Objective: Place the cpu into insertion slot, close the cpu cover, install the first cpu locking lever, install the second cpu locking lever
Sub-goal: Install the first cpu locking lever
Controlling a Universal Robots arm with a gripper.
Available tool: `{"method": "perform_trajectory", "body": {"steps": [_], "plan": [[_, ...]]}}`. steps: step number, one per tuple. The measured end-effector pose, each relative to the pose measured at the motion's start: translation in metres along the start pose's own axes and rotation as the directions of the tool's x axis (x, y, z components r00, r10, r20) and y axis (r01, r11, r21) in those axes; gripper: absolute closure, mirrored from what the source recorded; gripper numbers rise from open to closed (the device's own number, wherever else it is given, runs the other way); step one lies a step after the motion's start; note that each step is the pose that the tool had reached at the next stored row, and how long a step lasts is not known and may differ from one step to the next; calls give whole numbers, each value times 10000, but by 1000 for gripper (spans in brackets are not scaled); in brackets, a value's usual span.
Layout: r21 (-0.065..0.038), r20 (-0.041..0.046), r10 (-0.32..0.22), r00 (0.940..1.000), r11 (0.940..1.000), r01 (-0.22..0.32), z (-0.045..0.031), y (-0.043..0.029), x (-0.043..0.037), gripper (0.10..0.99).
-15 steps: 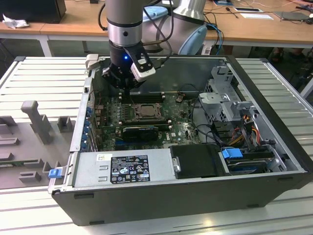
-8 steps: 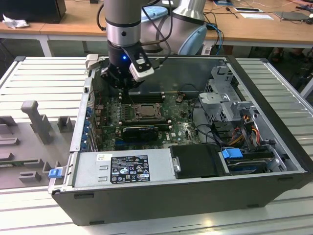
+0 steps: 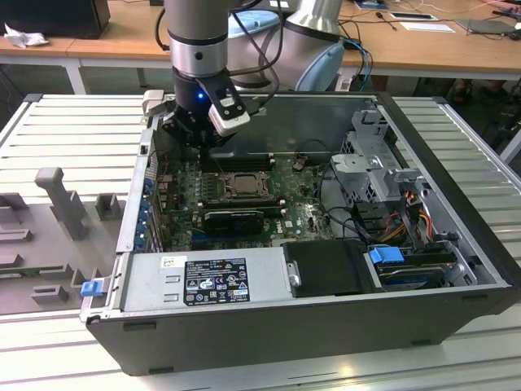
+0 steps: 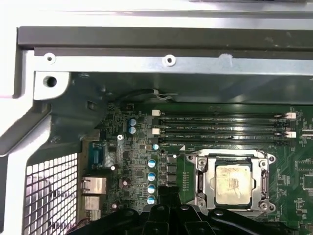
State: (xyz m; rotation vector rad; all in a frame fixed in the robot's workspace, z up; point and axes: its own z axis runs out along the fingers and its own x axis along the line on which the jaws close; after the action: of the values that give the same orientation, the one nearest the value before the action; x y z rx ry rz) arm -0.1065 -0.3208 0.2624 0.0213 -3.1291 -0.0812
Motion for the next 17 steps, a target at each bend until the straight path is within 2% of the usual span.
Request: {"method": "perform_trajectory", "body": {"steps": [12, 14, 17], "plan": [[-10, 1, 1, 10000, 10000, -1, 41, 181, 46, 980], [-10, 0, -1, 10000, 10000, 1, 60, 246, 51, 980], [-12, 0, -10, 10000, 10000, 10, 63, 282, 51, 980]]}}
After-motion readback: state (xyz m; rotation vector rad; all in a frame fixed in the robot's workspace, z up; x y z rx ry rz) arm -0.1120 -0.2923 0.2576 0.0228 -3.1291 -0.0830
